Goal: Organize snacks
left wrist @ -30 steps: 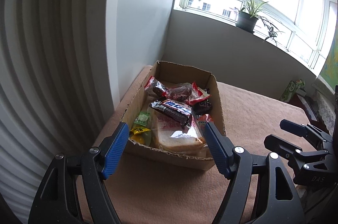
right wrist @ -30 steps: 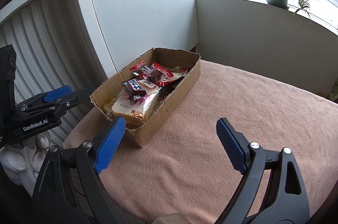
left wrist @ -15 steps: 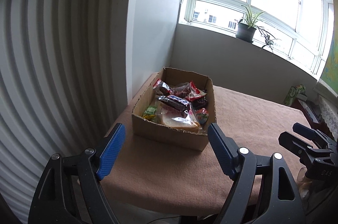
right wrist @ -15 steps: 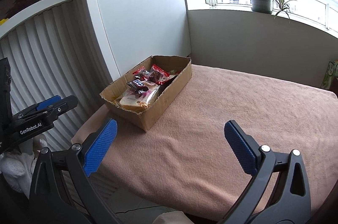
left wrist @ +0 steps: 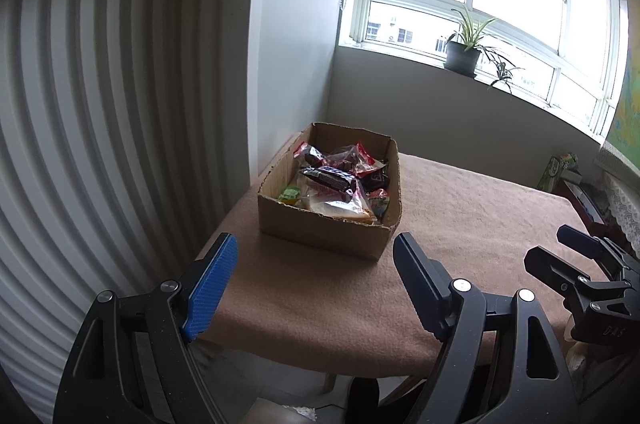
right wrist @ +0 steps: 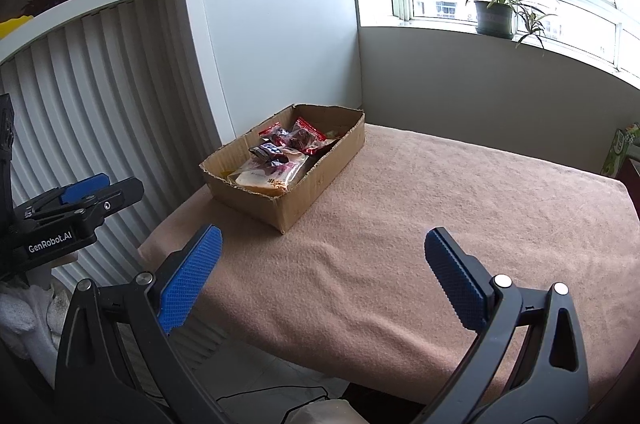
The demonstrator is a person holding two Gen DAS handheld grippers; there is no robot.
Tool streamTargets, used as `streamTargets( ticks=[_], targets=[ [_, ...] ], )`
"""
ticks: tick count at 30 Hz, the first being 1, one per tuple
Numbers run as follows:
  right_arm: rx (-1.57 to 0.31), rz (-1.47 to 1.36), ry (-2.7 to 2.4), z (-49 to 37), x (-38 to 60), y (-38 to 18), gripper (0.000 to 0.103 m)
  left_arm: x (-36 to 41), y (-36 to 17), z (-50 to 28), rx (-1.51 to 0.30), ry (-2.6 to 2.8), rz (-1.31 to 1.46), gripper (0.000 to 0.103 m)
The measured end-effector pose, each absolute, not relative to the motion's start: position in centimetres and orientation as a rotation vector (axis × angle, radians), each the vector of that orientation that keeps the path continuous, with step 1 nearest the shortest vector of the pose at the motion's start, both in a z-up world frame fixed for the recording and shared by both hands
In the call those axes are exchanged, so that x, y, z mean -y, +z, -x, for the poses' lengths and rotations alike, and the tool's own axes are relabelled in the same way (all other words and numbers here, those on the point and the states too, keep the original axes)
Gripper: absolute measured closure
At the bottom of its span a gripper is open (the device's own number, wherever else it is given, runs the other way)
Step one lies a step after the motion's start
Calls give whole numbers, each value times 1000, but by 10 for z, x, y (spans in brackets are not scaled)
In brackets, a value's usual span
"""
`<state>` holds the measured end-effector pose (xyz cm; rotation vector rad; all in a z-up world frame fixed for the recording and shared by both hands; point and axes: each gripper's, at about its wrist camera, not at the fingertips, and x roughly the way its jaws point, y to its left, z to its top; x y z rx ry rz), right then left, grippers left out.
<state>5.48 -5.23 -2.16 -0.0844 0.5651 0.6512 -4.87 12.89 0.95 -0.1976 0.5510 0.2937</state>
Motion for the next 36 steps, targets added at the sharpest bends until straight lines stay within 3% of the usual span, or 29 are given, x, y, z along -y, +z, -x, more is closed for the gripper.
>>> streamTargets(
  ticks=[36],
  targets=[
    [-539,142,548,-52,57,-24,0,-114,4,48,-582,267,193,23]
  ],
)
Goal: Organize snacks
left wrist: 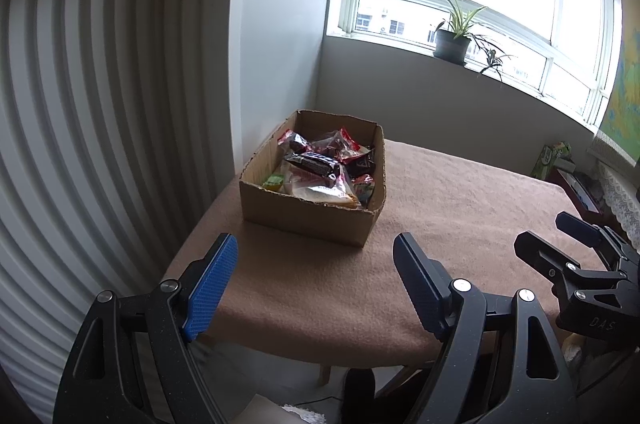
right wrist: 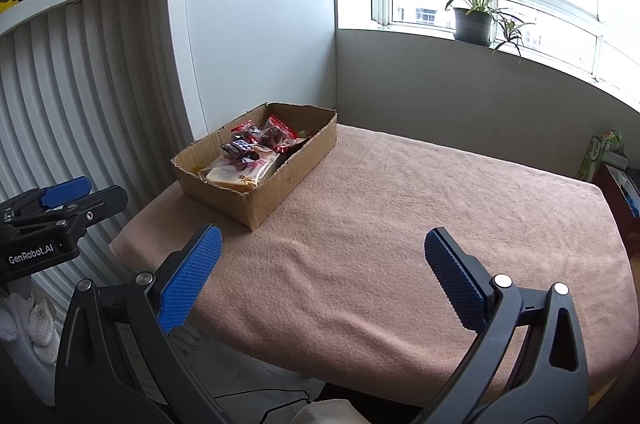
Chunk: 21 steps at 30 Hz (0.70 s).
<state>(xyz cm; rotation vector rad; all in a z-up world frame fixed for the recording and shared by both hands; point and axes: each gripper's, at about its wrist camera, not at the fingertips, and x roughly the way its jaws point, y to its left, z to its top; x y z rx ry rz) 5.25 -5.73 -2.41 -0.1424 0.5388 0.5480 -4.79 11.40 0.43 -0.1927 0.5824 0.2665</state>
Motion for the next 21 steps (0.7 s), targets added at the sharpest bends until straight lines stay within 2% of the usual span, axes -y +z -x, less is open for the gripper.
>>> streamTargets(
  ticks=[21],
  targets=[
    [-564,134,555,-57,62,-30,0,-113,0,46,-593,265,201,23]
  ],
)
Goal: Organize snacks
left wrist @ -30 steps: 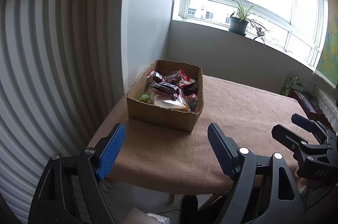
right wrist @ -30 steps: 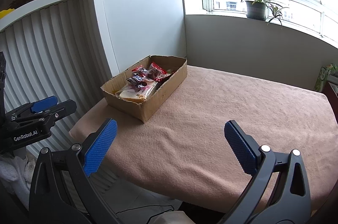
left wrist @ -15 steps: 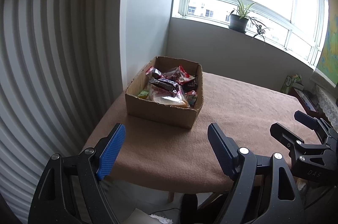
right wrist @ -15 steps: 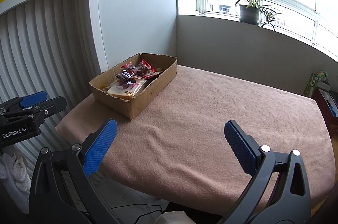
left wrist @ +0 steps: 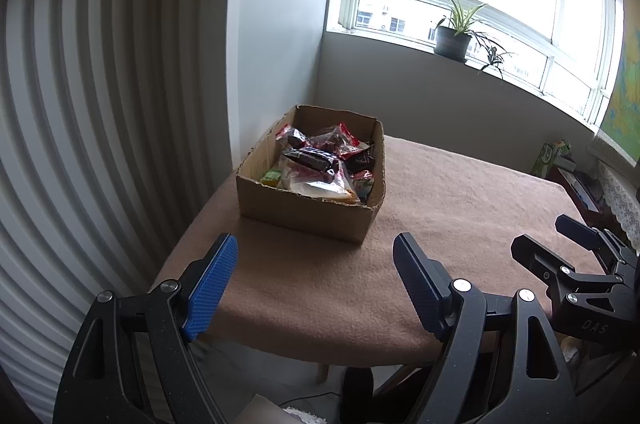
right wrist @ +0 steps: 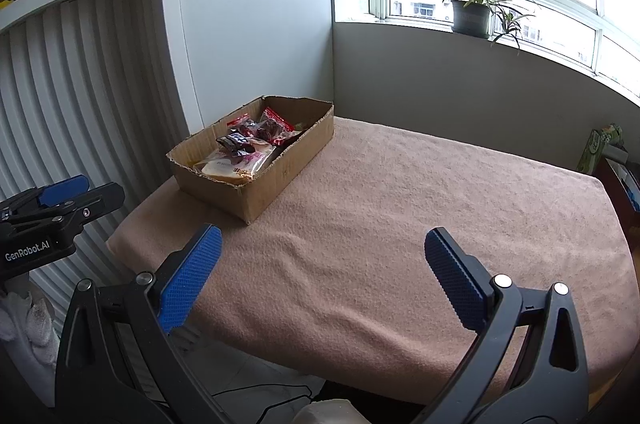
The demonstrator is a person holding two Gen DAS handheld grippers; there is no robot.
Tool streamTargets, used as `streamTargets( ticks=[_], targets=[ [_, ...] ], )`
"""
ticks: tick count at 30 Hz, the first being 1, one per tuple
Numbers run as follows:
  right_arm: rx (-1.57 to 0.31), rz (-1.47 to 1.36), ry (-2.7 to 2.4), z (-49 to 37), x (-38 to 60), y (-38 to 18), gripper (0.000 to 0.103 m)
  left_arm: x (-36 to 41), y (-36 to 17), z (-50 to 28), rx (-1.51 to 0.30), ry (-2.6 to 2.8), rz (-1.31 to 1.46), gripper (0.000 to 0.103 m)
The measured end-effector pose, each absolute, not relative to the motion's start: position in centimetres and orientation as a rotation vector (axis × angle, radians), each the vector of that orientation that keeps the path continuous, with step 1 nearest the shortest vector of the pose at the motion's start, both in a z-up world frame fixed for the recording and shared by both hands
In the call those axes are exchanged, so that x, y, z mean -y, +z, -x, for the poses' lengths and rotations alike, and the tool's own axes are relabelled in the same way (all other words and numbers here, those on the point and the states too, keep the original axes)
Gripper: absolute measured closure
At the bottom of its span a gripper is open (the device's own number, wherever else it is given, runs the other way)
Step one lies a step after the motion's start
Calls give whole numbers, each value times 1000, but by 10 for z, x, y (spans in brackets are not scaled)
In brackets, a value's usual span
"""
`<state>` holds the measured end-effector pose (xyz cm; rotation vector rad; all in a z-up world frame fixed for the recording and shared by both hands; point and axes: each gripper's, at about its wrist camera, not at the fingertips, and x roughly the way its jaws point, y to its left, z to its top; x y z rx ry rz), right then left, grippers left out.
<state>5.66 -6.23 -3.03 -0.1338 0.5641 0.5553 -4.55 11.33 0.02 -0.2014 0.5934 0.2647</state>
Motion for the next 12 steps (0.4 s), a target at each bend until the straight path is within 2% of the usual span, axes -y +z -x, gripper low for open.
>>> streamTargets(
  ticks=[12],
  targets=[
    [-596,115,560,-62,66,-38,0,-113,-6,43,-599,257,210,23]
  ],
)
